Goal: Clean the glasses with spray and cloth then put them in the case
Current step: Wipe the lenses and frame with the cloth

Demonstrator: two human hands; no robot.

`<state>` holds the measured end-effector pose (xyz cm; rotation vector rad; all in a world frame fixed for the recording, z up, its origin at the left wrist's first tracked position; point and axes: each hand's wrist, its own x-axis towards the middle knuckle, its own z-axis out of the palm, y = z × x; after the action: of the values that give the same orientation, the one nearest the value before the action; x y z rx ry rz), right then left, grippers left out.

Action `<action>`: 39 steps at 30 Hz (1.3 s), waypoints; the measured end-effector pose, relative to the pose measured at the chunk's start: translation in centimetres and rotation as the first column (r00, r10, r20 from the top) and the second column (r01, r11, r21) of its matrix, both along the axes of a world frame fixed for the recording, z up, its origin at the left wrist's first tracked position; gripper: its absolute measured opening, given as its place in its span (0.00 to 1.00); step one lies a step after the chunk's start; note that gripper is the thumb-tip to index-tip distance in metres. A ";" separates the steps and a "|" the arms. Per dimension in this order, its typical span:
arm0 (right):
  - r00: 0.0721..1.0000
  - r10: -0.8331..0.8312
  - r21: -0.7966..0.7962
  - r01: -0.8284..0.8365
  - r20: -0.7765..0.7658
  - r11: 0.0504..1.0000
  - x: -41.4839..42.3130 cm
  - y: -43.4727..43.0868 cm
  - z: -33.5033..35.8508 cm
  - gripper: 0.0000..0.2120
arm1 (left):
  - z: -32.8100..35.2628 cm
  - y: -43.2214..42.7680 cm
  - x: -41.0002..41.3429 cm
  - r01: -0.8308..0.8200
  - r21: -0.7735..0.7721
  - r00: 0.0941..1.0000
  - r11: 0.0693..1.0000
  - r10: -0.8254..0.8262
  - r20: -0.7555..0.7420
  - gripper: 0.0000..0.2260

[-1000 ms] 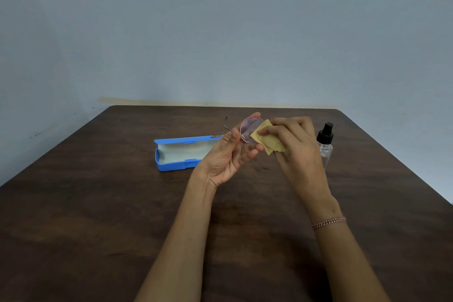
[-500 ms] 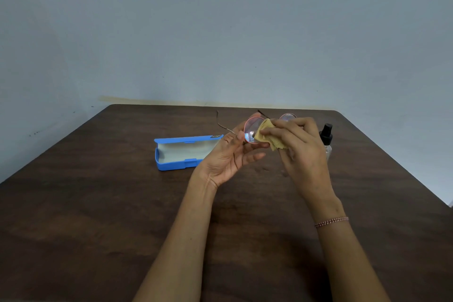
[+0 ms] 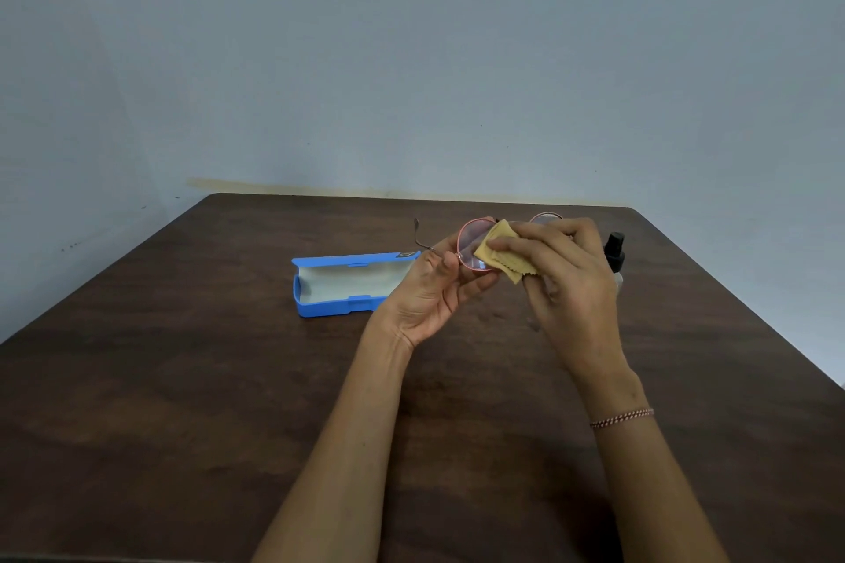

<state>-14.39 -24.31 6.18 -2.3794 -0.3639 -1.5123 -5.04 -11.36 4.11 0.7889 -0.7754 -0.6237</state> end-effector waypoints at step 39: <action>0.997 0.025 -0.100 -0.033 -0.076 0.994 2.9 1.4 1.5 0.12 | 0.5 -0.4 3.7 -0.048 0.003 0.998 0.999 0.048 0.040 0.26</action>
<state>-11.47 -22.87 7.64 -2.4893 -0.4660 -1.4189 -1.38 -11.75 4.57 0.8232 -0.7898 -0.5683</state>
